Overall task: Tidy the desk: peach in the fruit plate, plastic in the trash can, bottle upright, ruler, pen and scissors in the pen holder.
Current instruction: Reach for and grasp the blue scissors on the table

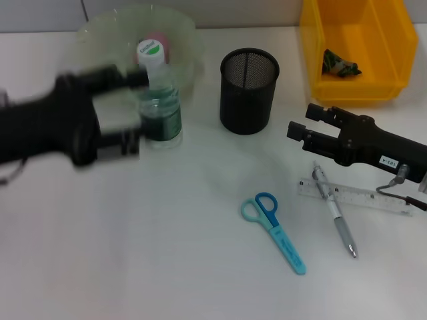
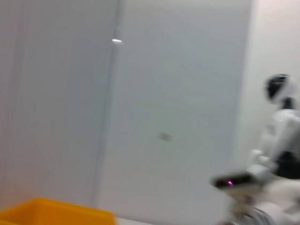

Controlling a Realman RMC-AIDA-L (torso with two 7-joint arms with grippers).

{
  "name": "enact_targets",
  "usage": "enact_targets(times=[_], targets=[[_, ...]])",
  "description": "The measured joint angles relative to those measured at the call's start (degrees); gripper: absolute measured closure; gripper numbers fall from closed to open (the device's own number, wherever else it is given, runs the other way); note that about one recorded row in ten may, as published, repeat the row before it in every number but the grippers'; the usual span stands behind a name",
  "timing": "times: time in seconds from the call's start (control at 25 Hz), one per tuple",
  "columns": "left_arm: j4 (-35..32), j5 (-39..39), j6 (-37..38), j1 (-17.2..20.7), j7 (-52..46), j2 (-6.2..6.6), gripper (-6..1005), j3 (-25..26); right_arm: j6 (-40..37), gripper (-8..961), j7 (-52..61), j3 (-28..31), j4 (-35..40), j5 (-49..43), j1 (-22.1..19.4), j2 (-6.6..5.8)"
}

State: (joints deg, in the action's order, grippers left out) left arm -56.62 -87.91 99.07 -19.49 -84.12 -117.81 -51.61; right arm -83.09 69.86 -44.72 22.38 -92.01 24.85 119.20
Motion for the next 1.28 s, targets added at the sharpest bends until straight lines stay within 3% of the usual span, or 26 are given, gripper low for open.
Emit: enact_targets(times=[0.04, 0.16, 0.2, 0.28, 0.32, 0.56, 0.8, 1.08, 1.28], targets=[[4.09, -1.13, 4.18, 0.35, 4.72, 0.36, 240, -0.15, -0.22, 188, 0.10, 0.00, 0.12, -0.05, 0.01, -0.05], [4.09, -1.13, 4.18, 0.35, 4.72, 0.36, 240, -0.15, -1.64, 188, 1.43, -0.01, 0.49, -0.31, 0.02, -0.08], [8.29, -2.74, 6.58, 0.85, 8.18, 0.50, 241, -0.21, -1.98, 188, 1.54, -0.02, 0.66, -0.35, 0.00, -0.09], [8.29, -2.74, 6.58, 0.85, 8.18, 0.50, 241, -0.21, -2.21, 188, 1.56, -0.02, 0.90, -0.42, -0.08, -0.10], [16.34, -6.87, 7.42, 1.32, 14.49, 0.40, 242, -0.07, -2.38, 188, 1.48, -0.01, 1.13, -0.49, -0.12, -0.14], [18.60, -8.55, 7.58, 1.26, 17.37, -0.18, 243, -0.52, -5.65, 188, 1.64, -0.06, 3.26, -0.57, -0.55, -0.27], [20.58, -10.17, 7.29, 0.43, 19.27, -0.59, 242, -0.53, -8.07, 189, 4.97, -0.02, 5.37, -1.23, -1.07, -1.33], [21.72, -10.23, 6.41, 0.40, 19.68, -0.59, 242, -0.51, -8.64, 189, 25.62, 0.09, 22.30, -11.57, -1.32, -1.13], [22.83, -10.26, 6.07, 0.51, 20.25, -0.67, 243, -0.51, -12.85, 189, 41.26, -0.06, 33.95, -18.78, 1.25, -0.78]])
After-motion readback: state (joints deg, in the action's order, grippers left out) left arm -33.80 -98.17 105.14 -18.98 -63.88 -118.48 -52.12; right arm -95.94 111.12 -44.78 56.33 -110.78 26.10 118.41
